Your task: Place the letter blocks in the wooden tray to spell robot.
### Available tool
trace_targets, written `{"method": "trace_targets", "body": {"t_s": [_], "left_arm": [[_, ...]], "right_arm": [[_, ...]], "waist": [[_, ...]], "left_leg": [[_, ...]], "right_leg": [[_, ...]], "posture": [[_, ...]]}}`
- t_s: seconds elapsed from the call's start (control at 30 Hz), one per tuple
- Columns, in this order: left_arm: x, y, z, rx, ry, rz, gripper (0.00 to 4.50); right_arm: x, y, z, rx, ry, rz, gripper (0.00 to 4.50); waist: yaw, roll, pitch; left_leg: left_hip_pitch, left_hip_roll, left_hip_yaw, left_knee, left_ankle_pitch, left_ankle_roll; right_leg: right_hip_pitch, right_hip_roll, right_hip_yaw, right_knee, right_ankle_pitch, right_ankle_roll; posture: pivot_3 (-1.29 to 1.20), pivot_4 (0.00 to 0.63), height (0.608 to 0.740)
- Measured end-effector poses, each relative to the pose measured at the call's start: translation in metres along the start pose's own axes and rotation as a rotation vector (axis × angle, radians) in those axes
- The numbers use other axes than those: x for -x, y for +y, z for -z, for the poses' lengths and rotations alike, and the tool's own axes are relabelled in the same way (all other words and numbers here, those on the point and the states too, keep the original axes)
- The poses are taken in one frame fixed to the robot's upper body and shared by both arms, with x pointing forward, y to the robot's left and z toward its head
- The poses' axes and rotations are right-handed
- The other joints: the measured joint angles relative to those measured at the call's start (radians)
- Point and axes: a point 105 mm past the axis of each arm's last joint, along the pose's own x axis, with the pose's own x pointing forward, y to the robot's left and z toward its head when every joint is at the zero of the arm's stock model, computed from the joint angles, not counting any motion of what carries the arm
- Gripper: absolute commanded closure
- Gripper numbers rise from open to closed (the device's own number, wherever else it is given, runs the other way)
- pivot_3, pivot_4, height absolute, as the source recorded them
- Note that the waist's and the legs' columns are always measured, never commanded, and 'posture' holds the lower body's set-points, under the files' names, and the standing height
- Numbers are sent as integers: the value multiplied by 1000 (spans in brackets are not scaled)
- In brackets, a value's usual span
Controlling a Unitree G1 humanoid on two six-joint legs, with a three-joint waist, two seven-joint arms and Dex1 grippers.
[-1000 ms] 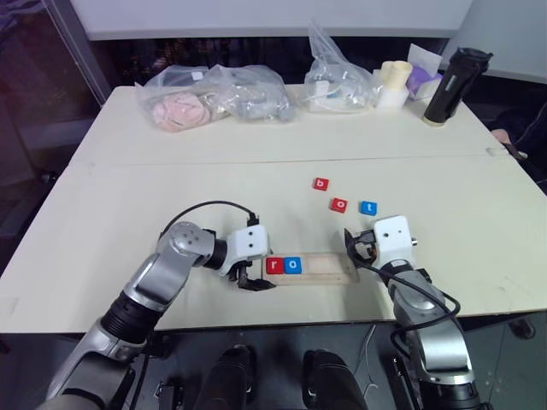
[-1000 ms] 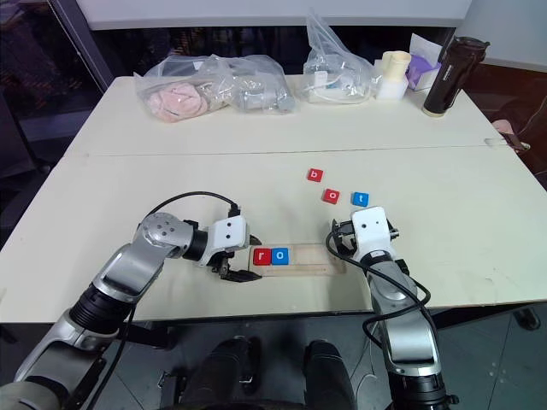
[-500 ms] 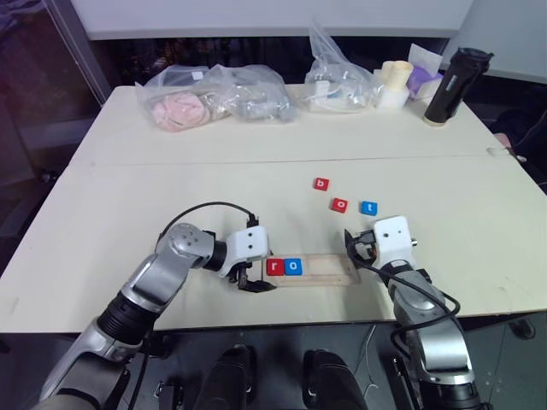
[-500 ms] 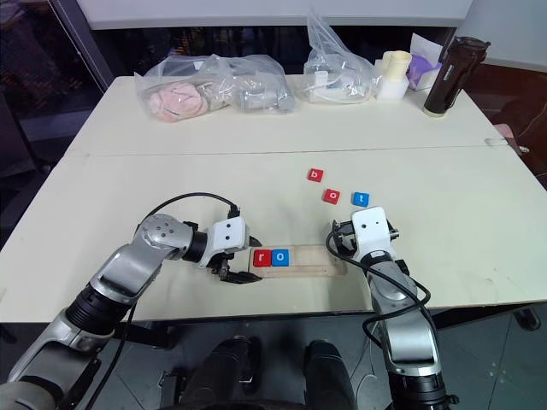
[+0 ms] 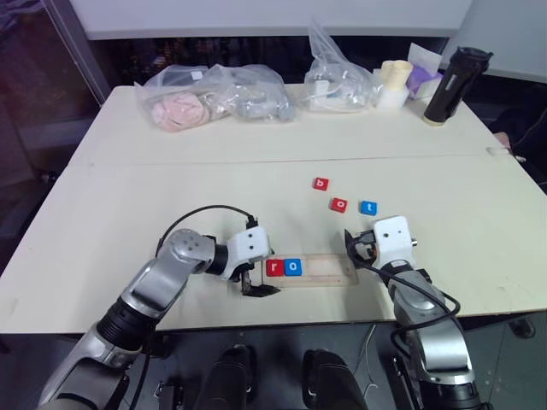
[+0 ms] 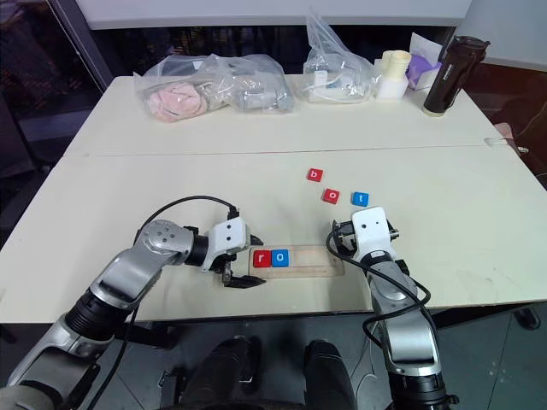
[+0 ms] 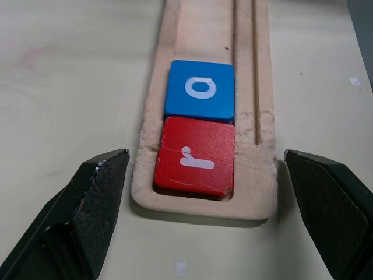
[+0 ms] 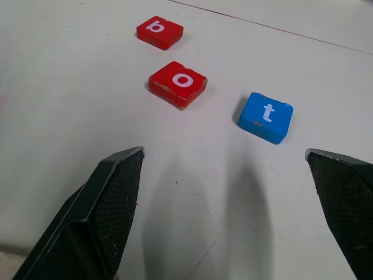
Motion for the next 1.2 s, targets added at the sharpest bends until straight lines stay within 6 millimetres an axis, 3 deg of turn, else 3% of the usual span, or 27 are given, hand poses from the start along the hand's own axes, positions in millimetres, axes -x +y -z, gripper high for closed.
{"method": "trace_targets", "body": {"t_s": [0.23,0.4,0.73,0.9,1.1,1.2], "left_arm": [[25,-1,8,1,41,-26,31],[57,-2,21,28,91,-62,31],[101,4,-4,175,-175,-91,31],[99,1,-19,251,-333,-38,31],[84,0,-30,232,-391,-27,31],[80,-1,-31,228,-388,-26,31]], "right_arm": [[0,-2,0,12,0,-4,0],[0,-5,-1,25,5,-13,0],[8,-32,-28,77,-29,-3,0],[10,-33,-49,73,-23,-57,0],[-14,-21,-96,-52,-28,-112,0],[-32,-20,-107,-99,-5,-110,0]], "waist": [[-3,1,0],[-5,1,1],[0,2,1],[0,1,1],[-3,1,1],[-1,1,1]], "left_leg": [[0,0,0,-2,0,0],[0,0,0,-3,-1,-3],[-1,0,0,-7,-2,-3],[-1,0,0,-8,0,0],[-1,1,0,-8,1,-1],[-1,1,1,-9,1,-1]], "right_leg": [[-1,0,0,-1,0,0],[-1,-1,1,-2,0,-1],[-1,-1,0,-8,0,-1],[-1,0,-1,-9,0,-1],[-1,1,-1,-9,2,-3],[-1,1,0,-10,2,-3]], "posture": [[0,150,738],[0,150,738],[0,150,738],[0,150,738],[0,150,738],[0,150,738]]}}
